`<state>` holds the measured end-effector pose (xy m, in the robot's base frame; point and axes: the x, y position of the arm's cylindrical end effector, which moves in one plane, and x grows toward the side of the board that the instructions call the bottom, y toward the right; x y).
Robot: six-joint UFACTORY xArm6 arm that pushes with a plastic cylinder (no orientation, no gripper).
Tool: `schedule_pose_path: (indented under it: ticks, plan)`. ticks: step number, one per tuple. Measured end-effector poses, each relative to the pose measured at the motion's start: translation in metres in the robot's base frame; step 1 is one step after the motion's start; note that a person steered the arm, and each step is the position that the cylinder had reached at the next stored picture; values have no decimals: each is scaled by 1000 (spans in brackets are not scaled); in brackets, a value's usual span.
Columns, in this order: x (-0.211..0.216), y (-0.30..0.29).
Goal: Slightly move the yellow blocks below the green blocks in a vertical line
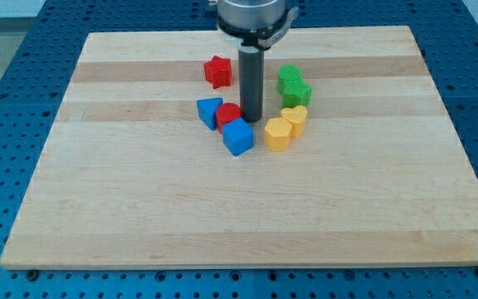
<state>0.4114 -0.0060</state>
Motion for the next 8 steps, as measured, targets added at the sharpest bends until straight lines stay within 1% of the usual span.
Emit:
schedule_pose_path:
  ticks: [2, 3, 4, 6, 8]
  plan:
    - [52, -24]
    - [52, -19]
    - [43, 1]
    - [43, 41]
    - [57, 59]
